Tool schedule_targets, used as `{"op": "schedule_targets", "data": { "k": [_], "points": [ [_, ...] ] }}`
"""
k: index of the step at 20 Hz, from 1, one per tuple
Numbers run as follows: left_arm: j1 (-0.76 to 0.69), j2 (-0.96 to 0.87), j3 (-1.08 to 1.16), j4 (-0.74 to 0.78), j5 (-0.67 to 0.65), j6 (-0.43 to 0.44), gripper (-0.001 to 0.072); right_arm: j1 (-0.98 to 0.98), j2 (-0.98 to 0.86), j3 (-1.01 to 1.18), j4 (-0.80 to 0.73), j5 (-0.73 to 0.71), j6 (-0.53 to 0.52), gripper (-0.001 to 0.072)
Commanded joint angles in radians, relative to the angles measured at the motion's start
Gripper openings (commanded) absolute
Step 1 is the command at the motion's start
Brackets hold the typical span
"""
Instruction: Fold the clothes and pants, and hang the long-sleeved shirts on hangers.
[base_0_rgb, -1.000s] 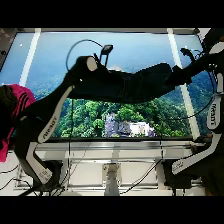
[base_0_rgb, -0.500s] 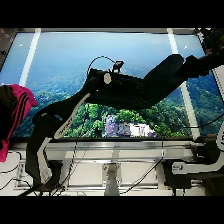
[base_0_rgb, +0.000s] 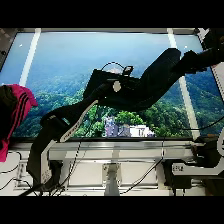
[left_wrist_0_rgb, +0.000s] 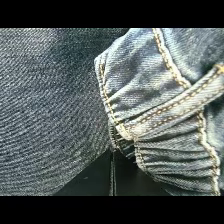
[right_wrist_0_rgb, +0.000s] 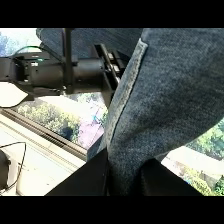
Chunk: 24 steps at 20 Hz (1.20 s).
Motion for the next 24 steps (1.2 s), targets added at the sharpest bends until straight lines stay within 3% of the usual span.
{"op": "schedule_targets", "data": {
  "k": [1,5,10,17,21,24],
  "points": [
    [-0.002,-0.012,0.0,-0.046,0.009,0.005,0.0013,0.006,0.002,0.0,-0.011,-0.025,0.001,0.0046],
    [0.08,0.061,0.0,-0.03,0.011,0.03,0.0013,0.006,-0.008,0.0,-0.101,-0.08,0.014,0.0046],
    [0.34,0.265,0.0,-0.013,0.002,0.031,0.0013,0.043,-0.059,0.0,-0.102,-0.185,0.059,0.0045],
    [0.611,0.42,0.0,-0.005,-0.182,0.05,0.0013,0.372,-0.164,0.0,-0.105,-0.397,0.145,0.0045],
    [0.626,0.428,0.0,-0.005,-0.214,0.05,0.0013,0.62,-0.296,0.0,-0.107,-0.566,0.194,0.0043],
    [0.616,0.428,0.0,-0.005,-0.231,0.05,0.0013,0.771,-0.401,0.0,-0.104,-0.86,0.253,0.0044]
  ]
}}
